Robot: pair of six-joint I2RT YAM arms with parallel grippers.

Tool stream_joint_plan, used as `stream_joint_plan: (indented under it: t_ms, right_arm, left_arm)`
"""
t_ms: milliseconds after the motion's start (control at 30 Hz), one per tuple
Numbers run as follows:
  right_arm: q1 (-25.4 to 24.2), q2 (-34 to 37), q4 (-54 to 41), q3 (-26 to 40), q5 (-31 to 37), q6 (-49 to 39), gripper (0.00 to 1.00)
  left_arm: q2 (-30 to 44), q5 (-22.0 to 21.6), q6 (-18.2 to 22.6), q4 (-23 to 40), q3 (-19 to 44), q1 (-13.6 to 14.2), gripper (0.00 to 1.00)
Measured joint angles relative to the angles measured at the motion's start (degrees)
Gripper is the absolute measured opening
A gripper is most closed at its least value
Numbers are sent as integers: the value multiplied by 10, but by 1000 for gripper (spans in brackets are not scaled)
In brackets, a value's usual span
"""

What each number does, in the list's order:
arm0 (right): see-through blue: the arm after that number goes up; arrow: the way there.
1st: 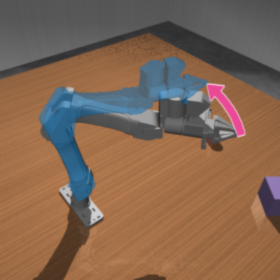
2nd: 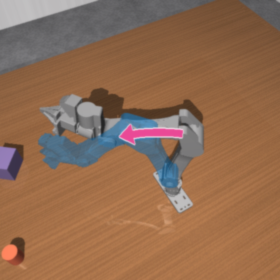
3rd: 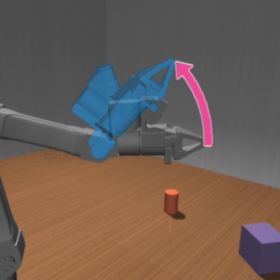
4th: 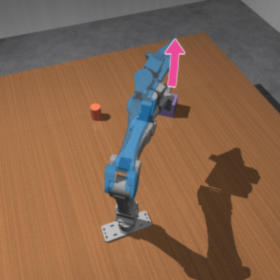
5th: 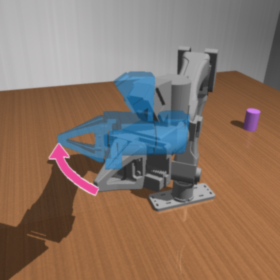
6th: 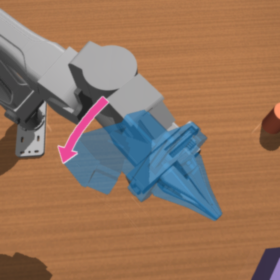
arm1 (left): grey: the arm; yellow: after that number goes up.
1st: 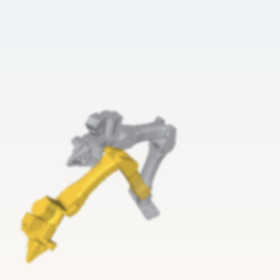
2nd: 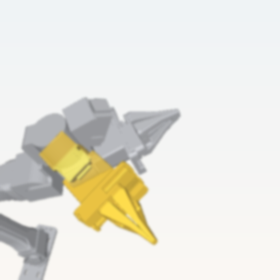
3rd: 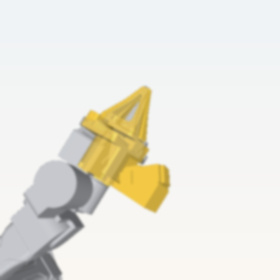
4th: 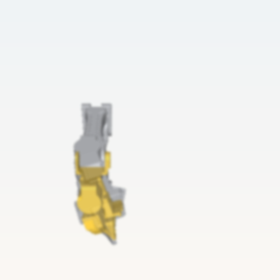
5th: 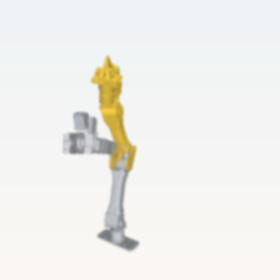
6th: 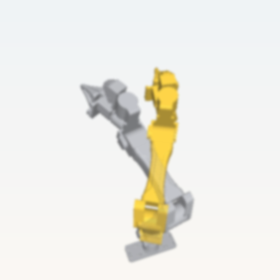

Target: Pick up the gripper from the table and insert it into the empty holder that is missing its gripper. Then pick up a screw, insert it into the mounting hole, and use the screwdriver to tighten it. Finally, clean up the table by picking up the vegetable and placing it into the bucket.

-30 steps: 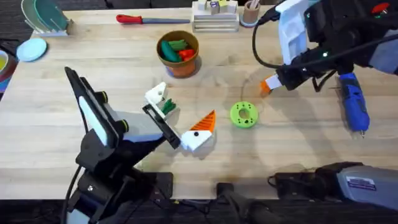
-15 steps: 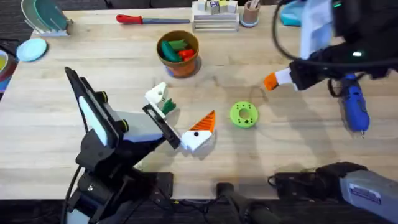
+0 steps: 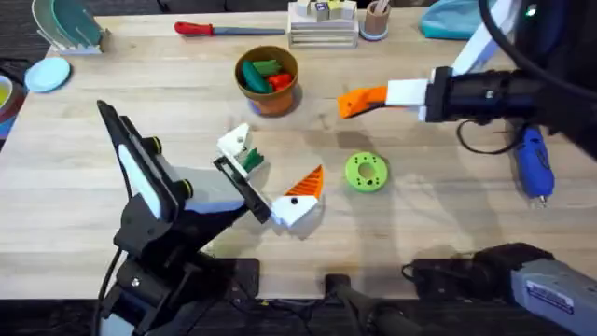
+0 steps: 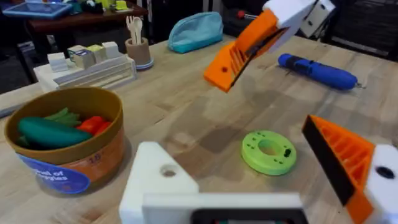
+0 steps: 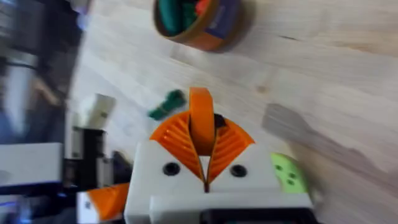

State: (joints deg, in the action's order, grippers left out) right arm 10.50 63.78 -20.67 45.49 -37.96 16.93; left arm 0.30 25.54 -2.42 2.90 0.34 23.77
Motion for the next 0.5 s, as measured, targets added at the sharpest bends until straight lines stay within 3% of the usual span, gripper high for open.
stream_joint_plan:
  t_ms: [167,500]
  right_arm:
    - [3,34,96,-42,-83,144,9]
    - [62,169,305,-49,-233,312,9]
  left_arm:
    - [0,0,0,0,0,0,991]
    - [0,10,0,0,0,0,991]
